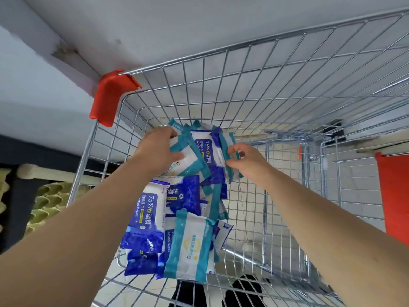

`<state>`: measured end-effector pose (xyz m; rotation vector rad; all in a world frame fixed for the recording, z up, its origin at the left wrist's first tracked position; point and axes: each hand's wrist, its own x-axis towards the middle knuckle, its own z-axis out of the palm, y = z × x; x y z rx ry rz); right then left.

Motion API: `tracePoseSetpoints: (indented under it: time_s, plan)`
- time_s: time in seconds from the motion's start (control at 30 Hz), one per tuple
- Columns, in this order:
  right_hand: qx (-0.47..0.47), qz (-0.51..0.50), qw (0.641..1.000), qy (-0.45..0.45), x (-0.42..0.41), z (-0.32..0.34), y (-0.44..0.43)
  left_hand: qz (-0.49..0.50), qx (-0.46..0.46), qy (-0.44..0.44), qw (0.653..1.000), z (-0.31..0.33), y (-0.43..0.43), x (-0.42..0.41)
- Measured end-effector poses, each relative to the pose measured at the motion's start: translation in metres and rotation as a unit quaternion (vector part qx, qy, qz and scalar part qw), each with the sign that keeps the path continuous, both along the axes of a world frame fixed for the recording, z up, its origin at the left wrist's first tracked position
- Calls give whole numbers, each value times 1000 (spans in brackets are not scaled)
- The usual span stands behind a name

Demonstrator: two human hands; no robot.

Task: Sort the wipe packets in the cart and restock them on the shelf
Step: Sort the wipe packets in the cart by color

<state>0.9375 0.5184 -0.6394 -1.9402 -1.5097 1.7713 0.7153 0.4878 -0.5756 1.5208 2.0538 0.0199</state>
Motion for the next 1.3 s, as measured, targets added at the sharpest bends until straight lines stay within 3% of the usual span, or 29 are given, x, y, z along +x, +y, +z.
tracePoseSetpoints:
  time_s: [0.1,0.33,0.57,0.73,0.87,1.07,1.17,1.3]
  plan:
    - [-14,-20,1000,8,-2,4,0,-9,7,4,1000,2,2,3]
    - [-22,-90,995,47,9,16,-3,32,98,-94,990,27,16,14]
    - [14,-188,981,54,81,47,-5,43,130,-190,972,45,29,79]
    - [52,-244,968,33,141,42,-15,86,95,-252,959,11,37,154]
    - [61,-242,968,-12,170,15,-14,107,34,-267,957,-34,43,203]
    - [102,-223,968,-55,191,-33,2,156,14,-310,938,-87,57,237]
    - [114,-183,972,-96,191,-48,4,160,-7,-287,944,-99,60,243]
    - [128,-64,965,-221,187,-46,-6,25,20,-62,998,-93,57,238]
